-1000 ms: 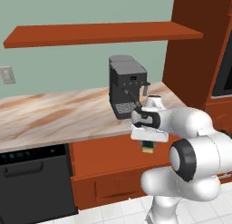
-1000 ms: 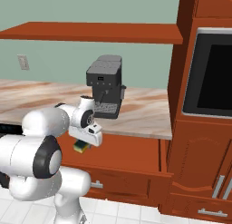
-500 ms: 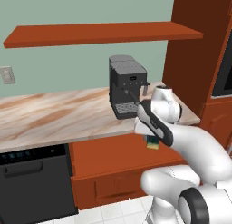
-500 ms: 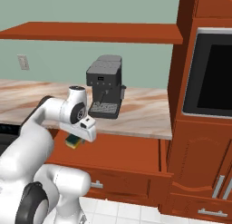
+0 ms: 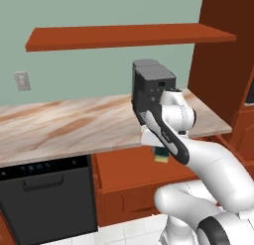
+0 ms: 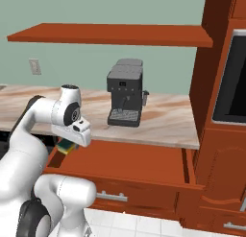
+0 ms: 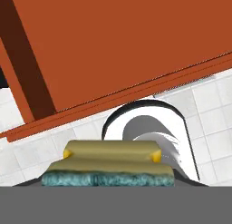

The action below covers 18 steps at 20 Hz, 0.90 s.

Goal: Restock the sink supplies by placing the sponge and soap dispenser on the counter and next to the sink. Make sure the soap dispenser is upright.

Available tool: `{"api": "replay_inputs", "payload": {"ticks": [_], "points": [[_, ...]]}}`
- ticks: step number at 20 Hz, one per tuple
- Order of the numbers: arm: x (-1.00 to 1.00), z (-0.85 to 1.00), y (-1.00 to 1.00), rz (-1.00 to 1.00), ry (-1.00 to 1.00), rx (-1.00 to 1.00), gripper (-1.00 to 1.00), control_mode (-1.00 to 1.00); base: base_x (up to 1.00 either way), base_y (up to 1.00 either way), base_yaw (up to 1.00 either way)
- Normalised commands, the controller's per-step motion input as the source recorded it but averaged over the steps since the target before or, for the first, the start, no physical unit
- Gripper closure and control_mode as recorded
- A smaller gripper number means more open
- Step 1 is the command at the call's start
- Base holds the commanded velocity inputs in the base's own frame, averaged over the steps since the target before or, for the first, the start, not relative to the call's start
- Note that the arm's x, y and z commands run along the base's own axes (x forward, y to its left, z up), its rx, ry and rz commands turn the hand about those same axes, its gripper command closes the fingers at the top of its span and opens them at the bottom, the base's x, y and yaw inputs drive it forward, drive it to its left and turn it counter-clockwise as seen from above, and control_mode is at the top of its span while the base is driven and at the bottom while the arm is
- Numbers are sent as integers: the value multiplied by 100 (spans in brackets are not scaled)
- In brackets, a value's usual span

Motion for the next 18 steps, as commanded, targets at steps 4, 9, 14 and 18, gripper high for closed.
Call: {"api": "replay_inputs", "payload": {"ticks": [4, 9, 14, 18], "points": [[0, 0, 0, 0, 0, 0, 100, 100, -4, 100, 0], [0, 0, 0, 0, 0, 0, 100, 100, 0, 100, 0], [0, 0, 0, 0, 0, 0, 100, 100, 0, 100, 0], [0, 0, 0, 0, 0, 0, 100, 100, 0, 100, 0]]}}
